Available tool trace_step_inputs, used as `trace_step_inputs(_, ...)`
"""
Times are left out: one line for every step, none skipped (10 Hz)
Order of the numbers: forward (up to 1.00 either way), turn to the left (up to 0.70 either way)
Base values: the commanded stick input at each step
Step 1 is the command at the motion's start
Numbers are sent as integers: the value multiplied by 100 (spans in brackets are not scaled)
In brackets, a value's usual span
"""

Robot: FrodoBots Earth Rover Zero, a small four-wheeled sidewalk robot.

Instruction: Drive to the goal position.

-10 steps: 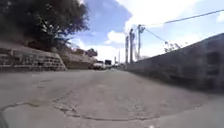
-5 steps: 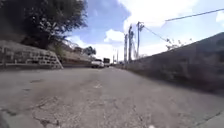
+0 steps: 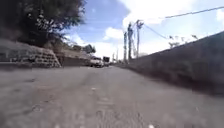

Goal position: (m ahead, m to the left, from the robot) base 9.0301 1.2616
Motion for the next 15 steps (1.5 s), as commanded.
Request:
trace_step_inputs(70, 0)
trace_step_inputs(70, 0)
trace_step_inputs(70, 0)
trace_step_inputs(70, 0)
trace_step_inputs(70, 0)
trace_step_inputs(70, 0)
trace_step_inputs(70, 0)
trace_step_inputs(70, 0)
trace_step_inputs(70, 0)
trace_step_inputs(70, 0)
trace_step_inputs(70, 0)
trace_step_inputs(70, 0)
trace_step_inputs(70, 0)
trace_step_inputs(70, 0)
trace_step_inputs(70, 0)
